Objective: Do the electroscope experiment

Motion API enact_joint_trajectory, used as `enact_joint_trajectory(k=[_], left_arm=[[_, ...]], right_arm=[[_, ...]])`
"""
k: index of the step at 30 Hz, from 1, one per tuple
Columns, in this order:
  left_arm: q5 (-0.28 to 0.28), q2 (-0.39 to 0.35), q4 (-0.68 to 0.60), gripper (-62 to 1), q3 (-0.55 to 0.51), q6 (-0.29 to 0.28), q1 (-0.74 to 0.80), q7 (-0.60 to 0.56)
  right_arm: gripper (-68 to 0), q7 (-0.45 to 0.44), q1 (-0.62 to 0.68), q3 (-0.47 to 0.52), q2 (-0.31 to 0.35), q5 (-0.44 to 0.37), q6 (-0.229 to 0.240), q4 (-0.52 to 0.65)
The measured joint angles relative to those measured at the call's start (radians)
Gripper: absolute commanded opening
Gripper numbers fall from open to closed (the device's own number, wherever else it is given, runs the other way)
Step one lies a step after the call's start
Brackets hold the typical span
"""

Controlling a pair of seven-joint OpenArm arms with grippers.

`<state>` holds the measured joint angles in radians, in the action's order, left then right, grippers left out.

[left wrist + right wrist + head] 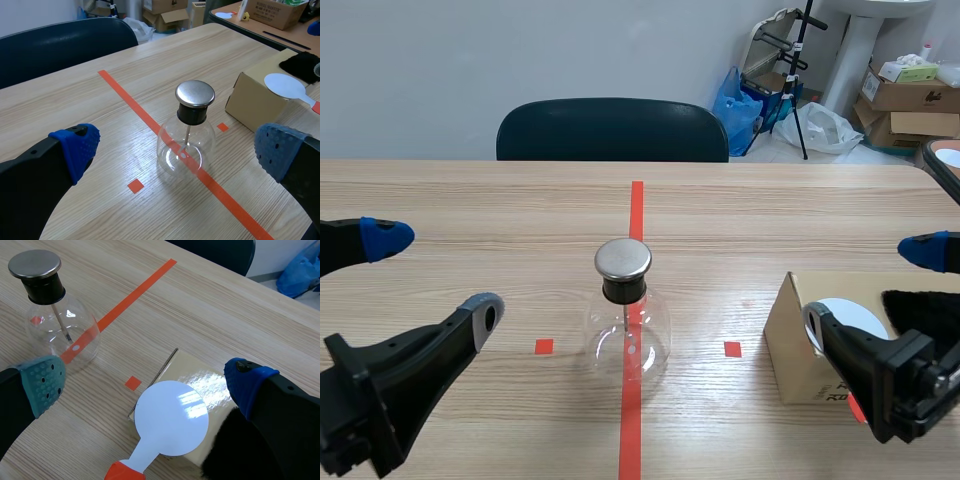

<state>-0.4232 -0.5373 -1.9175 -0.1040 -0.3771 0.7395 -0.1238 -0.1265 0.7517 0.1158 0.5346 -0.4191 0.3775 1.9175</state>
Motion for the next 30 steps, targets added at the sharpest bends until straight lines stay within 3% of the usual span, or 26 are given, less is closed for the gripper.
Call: enact_joint_trajectory(k=[30], left_arm=[[0.000, 0.000, 0.000, 1.4, 0.000, 0.000, 0.000, 0.000]], right_arm=[[0.4, 0.013, 0.000, 0.000, 0.000, 0.000, 0.000, 0.000]])
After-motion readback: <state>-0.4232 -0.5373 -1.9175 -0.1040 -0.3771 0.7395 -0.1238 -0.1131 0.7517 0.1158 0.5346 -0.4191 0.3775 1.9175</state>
